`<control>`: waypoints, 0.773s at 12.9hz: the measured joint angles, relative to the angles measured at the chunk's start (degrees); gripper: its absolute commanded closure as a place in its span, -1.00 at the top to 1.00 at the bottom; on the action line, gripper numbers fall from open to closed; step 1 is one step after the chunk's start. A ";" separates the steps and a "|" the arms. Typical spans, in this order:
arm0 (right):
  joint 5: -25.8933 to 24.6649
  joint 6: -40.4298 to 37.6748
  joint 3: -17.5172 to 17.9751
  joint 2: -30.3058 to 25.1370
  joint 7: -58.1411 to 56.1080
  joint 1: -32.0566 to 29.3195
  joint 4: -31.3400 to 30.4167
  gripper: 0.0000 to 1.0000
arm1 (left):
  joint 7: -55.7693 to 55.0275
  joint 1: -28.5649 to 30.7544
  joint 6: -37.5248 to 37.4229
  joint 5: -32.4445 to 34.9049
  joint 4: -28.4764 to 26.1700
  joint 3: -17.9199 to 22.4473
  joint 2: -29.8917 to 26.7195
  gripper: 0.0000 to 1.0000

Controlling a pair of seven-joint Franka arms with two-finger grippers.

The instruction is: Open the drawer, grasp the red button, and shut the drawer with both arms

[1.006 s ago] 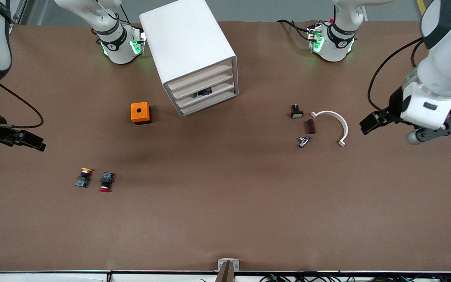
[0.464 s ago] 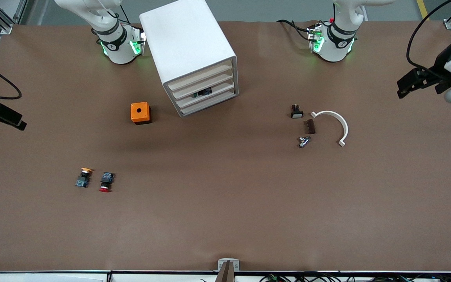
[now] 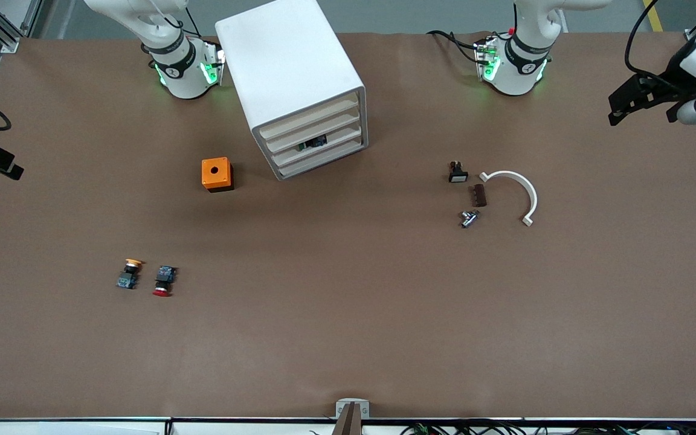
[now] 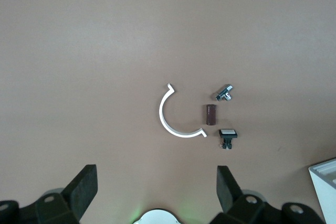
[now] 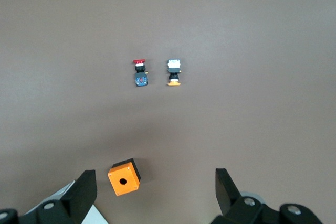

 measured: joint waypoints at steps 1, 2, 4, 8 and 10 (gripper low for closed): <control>0.00 -0.84 0.01 -0.51 0.01 0.00 0.90 0.99 | 0.00 0.41 0.04 0.00 -0.48 -1.02 -0.62 1.00; 0.00 -1.25 0.03 -1.43 0.02 0.00 1.29 0.99 | 0.00 0.56 0.06 0.00 -0.70 -1.57 -1.04 1.00; 0.00 -1.26 0.04 -3.63 0.18 -0.02 0.79 1.00 | 0.00 0.65 0.07 0.00 -0.79 -1.81 -1.41 1.00; 0.00 4.02 0.05 -7.79 1.19 -0.15 -7.11 1.00 | -0.01 1.42 0.30 0.00 -0.80 -1.77 -1.39 1.00; 0.00 3.94 0.05 -8.21 2.33 -0.15 -8.34 0.99 | -0.01 1.52 0.31 0.00 -0.82 -1.77 -1.29 1.00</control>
